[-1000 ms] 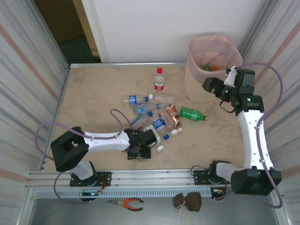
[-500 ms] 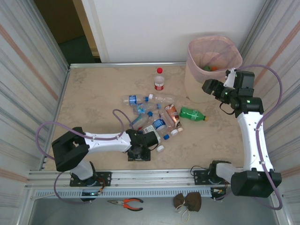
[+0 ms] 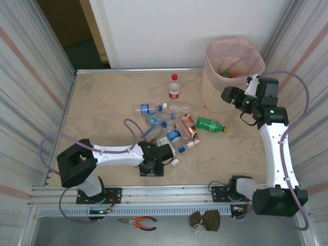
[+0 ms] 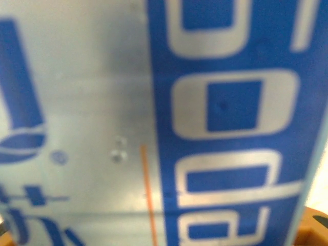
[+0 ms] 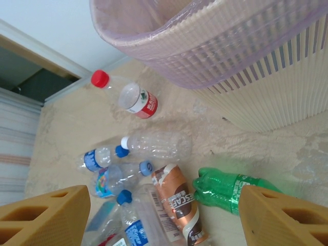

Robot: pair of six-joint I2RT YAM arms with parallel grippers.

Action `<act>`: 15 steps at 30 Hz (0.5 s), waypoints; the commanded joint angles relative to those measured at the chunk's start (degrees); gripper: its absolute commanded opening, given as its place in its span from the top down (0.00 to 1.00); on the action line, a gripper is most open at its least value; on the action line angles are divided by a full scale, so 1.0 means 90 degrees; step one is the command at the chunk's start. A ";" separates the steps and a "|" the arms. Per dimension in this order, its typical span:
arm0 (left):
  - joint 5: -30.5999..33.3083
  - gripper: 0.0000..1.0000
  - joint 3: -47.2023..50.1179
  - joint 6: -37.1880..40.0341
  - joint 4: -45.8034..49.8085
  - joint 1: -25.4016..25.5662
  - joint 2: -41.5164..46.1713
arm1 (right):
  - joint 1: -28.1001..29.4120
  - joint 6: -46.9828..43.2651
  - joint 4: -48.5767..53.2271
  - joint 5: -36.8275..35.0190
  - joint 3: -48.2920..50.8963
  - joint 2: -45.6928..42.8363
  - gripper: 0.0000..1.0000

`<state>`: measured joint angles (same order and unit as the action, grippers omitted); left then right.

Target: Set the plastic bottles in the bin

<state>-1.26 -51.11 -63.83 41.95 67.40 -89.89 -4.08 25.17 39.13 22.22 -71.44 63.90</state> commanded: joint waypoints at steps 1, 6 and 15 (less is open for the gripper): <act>0.0398 0.45 -0.0151 0.0085 0.0364 0.0159 0.0506 | 0.0067 0.0155 0.0087 0.0099 -0.0083 -0.0196 0.25; 0.0698 0.47 -0.0094 0.0515 0.0184 0.0211 0.1336 | 0.0167 0.0202 0.0232 0.0173 -0.0197 -0.0300 0.25; 0.0920 0.51 0.0022 0.2853 -0.1600 0.0133 0.2871 | 0.0653 0.0309 -0.0479 0.1464 -0.0050 -0.0700 0.23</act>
<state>5.30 -51.09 -49.10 34.94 69.06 -67.05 0.16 26.70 38.79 29.63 -71.44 59.88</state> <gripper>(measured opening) 0.538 0.771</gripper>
